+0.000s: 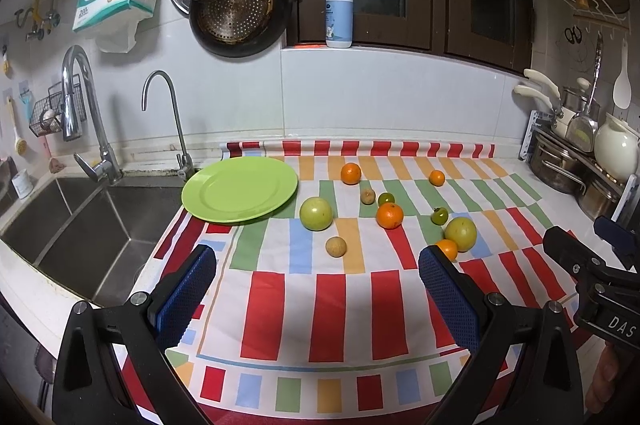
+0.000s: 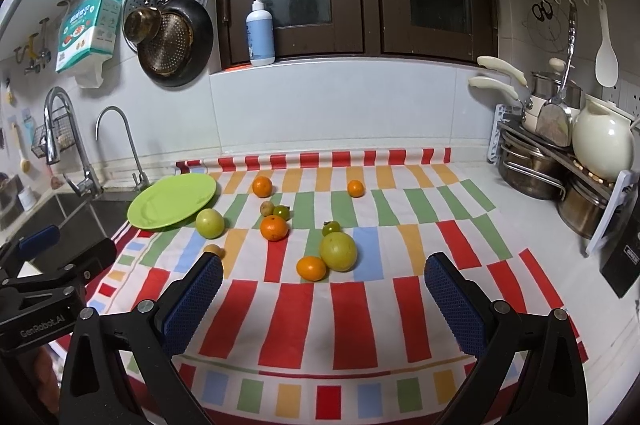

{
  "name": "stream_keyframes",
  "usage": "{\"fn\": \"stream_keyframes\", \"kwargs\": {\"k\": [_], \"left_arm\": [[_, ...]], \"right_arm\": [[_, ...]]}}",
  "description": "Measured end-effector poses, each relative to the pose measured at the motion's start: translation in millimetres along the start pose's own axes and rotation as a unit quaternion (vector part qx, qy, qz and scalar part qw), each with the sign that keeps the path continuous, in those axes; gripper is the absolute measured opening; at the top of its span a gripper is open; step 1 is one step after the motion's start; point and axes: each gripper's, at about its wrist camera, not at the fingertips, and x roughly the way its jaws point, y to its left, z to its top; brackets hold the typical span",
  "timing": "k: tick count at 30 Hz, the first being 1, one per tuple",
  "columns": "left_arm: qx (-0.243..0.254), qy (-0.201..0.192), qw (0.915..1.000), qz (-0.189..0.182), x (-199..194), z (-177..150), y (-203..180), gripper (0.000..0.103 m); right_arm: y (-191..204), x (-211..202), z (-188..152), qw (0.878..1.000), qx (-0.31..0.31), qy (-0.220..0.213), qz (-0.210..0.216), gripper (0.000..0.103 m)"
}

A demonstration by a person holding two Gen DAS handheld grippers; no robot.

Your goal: Organize fruits

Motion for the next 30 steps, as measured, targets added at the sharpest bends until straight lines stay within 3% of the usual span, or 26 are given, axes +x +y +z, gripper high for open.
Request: {"fn": "stream_keyframes", "kwargs": {"k": [14,24,30], "left_arm": [[0.004,0.009,0.9999,-0.006,6,3,1,0.103],[0.033,0.032,0.9984,-0.032,45,13,7,0.103],[0.074,0.035,0.9954,-0.050,73,19,8,0.103]], "right_arm": [[4,5,2,1.000,0.002,0.007,0.000,0.102],[17,26,2,1.000,-0.004,0.007,-0.020,0.102],[22,55,1,0.999,0.014,0.029,-0.034,0.102]]}}
